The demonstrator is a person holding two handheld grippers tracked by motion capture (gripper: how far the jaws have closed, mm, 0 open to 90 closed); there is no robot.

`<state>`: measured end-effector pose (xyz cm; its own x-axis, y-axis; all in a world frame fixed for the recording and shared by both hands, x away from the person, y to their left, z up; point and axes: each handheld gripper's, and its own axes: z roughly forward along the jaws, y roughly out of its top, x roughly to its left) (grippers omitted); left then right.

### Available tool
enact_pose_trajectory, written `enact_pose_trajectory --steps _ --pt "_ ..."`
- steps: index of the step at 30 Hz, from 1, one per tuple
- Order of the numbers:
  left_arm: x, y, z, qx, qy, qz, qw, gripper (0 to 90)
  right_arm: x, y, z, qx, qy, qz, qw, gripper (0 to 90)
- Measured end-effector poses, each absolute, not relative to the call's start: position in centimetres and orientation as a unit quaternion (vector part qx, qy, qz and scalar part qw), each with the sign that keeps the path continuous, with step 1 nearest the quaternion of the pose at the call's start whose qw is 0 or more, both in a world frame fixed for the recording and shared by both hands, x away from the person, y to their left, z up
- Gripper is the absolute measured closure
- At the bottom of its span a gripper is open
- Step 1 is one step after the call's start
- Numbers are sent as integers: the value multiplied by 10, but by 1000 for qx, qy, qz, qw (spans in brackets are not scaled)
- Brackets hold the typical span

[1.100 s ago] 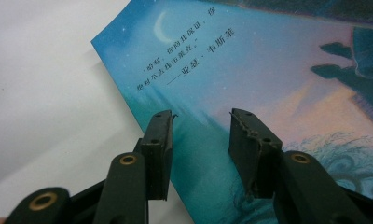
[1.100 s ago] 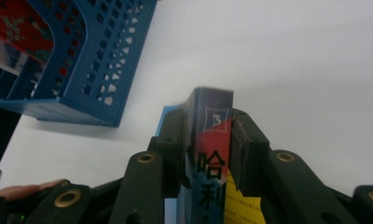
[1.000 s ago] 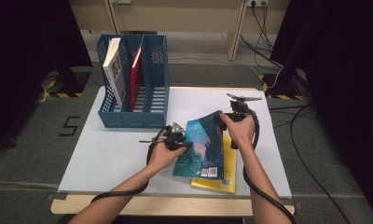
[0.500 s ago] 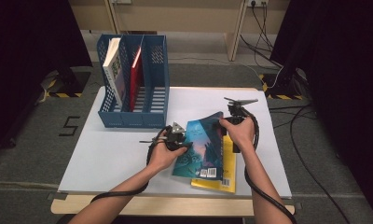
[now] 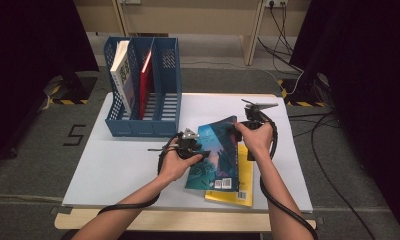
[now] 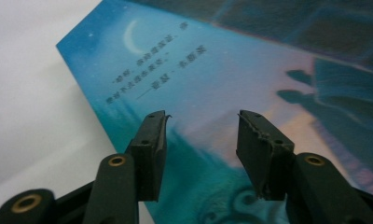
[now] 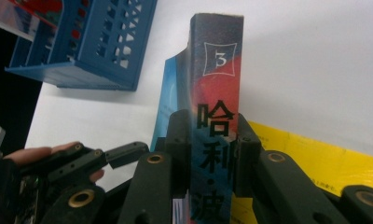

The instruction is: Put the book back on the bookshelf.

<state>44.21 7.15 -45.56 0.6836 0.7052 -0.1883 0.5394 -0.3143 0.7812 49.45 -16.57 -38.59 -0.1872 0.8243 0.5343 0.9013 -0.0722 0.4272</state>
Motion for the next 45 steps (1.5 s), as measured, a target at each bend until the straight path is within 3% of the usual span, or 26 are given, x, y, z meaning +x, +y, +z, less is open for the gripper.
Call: enact_pose_trajectory --steps 23,45 --pt "430 38 -387 793 331 72 506 408 503 -150 -350 -638 -635 -433 -46 742" --pt "434 18 -387 800 318 106 498 412 504 -138 -337 -633 -631 -442 -75 739"
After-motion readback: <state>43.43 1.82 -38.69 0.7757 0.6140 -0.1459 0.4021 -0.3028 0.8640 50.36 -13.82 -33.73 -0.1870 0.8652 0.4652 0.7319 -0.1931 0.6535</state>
